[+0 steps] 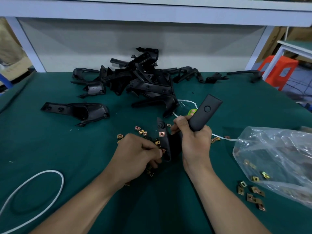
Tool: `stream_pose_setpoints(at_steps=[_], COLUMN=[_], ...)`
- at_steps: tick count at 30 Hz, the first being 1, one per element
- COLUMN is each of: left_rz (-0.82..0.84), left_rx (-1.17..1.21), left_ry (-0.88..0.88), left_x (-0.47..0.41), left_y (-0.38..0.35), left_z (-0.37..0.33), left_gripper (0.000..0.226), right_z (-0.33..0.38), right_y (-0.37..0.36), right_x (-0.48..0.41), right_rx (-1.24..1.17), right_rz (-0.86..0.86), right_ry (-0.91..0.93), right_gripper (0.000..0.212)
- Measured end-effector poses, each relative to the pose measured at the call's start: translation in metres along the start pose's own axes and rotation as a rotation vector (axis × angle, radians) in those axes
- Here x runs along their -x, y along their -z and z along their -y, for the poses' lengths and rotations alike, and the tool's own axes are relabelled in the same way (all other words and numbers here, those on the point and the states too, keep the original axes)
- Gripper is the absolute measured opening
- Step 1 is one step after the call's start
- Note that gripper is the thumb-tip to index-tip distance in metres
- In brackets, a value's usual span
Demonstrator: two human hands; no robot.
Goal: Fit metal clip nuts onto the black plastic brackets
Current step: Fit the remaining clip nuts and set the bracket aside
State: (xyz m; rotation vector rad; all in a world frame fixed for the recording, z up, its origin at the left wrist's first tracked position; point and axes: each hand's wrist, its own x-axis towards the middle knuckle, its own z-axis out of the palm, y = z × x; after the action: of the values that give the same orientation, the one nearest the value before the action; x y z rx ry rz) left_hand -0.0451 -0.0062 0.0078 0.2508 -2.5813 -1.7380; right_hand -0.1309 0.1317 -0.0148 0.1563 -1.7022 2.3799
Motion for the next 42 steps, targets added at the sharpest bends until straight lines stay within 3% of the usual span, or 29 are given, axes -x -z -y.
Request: stream_pose_setpoints(at_steps=[17,24,27,31,37,42], left_rz=[0.056,0.034,0.048,0.070,0.059,0.044], left_rx=[0.136,0.181,0.240,0.313,0.326,0.506], left_ry=[0.124,0.054,0.020,0.054,0.056,0.108], left_x=[0.009,0.007,0.005,0.003,-0.008,-0.010], left_y=[-0.008,-0.006,-0.003,0.001,-0.003,-0.010], left_z=[-0.009,-0.011,-0.012,-0.014,-0.017,-0.010], left_gripper=[0.024,0.025,0.031,0.035,0.038,0.036], right_z=[-0.005,-0.001,0.003,0.007,0.012,0.012], right_y=[0.001,-0.002,-0.004,-0.001,-0.002,-0.005], right_x=[0.002,0.000,0.000,0.003,-0.001,-0.001], right_rx=[0.188,0.027,-0.095,-0.188,-0.327,-0.361], right_rz=[-0.041,-0.019,0.044,0.128,0.018,-0.051], right_ry=[0.028,-0.152,-0.319,-0.522,-0.546,-0.583], right_gripper=[0.013,0.019,0.030,0.025,0.023,0.018])
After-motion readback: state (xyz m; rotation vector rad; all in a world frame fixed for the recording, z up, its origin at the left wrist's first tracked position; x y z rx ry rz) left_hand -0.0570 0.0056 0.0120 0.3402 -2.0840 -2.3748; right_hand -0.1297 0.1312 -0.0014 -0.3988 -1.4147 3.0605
